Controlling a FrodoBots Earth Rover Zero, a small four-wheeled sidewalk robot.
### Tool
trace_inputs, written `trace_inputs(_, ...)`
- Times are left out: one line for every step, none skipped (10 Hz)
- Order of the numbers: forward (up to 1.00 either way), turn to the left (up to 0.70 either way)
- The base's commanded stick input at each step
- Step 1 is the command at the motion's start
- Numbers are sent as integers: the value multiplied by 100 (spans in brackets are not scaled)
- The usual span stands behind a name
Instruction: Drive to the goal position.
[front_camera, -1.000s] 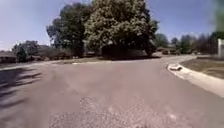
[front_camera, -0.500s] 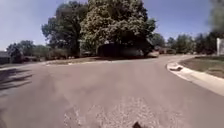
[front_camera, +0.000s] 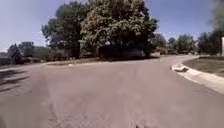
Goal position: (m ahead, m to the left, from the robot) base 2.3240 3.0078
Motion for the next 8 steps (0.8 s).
trace_inputs(70, 0)
trace_inputs(70, 0)
trace_inputs(70, 0)
trace_inputs(70, 0)
trace_inputs(70, 0)
trace_inputs(70, 0)
trace_inputs(70, 0)
trace_inputs(70, 0)
